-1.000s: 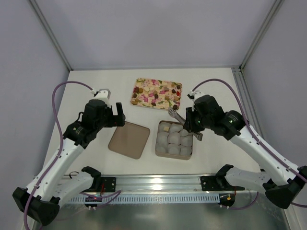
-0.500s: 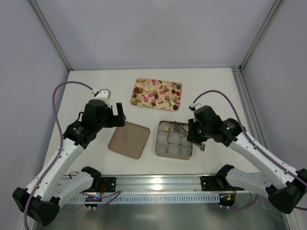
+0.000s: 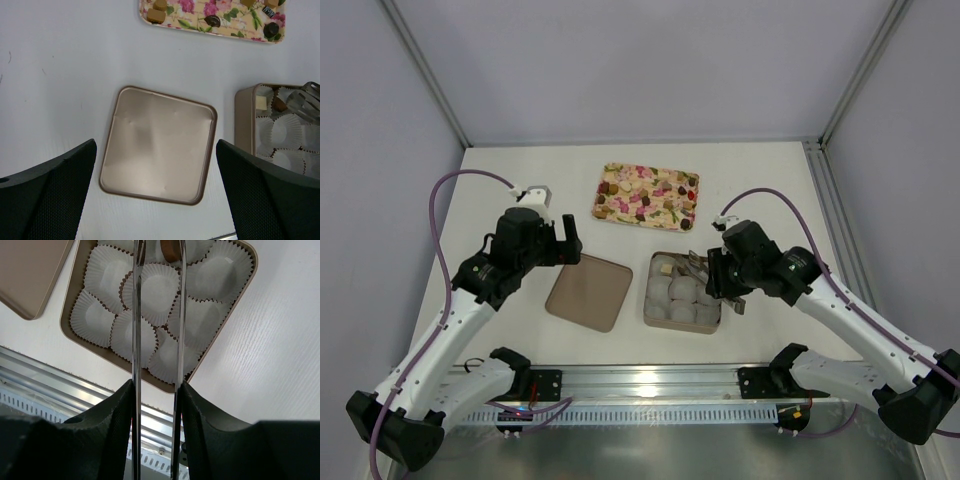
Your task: Pack the chocolate
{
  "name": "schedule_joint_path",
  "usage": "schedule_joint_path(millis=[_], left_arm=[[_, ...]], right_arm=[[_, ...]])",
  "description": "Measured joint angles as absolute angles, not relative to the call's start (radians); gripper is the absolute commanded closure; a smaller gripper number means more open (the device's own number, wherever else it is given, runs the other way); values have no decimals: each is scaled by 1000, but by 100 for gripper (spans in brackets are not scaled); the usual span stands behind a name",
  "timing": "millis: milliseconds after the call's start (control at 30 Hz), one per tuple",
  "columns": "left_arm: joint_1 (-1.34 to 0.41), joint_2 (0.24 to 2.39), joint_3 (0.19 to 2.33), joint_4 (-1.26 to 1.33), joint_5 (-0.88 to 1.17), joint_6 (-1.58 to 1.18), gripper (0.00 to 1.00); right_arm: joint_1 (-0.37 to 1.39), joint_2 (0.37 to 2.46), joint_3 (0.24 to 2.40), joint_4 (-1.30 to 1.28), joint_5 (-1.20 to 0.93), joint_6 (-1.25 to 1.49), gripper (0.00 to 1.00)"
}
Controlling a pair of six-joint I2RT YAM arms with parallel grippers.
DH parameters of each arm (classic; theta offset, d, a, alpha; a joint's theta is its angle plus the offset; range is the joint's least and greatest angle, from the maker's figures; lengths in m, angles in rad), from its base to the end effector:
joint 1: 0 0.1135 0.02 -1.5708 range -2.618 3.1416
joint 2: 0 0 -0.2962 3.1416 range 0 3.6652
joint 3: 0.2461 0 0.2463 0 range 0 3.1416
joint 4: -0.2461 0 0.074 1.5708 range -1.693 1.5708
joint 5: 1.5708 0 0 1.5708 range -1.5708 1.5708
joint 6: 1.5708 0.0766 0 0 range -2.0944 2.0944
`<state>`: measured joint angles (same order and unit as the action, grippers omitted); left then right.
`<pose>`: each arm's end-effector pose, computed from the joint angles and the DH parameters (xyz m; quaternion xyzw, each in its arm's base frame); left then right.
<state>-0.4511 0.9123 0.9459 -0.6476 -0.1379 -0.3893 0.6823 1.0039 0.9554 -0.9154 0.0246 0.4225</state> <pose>0.1828 -0.0768 0.3294 -0.0043 0.8862 -0.1315 0.4443 0.1473 0.1173 0.2880 -0.1200 0.9467 0.1468 0.2605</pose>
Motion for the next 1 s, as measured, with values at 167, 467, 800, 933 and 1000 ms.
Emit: schedule_joint_path(millis=[167, 467, 800, 933, 1000], left_arm=[[-451, 912, 946, -648, -138, -389, 0], [-451, 912, 946, -648, -138, -389, 0], [-451, 915, 946, -648, -138, -389, 0], [-451, 920, 946, -648, -138, -389, 0], [-451, 921, 946, -648, -138, -389, 0]], right_arm=[[682, 1004, 957, -916, 23, 422, 58], [673, 1037, 1158, -958, -6, 383, 59], [503, 1389, 1344, -870, -55, 262, 57], [448, 1559, 1455, -846, -86, 221, 57], [439, 1628, 1506, -840, -93, 205, 56]])
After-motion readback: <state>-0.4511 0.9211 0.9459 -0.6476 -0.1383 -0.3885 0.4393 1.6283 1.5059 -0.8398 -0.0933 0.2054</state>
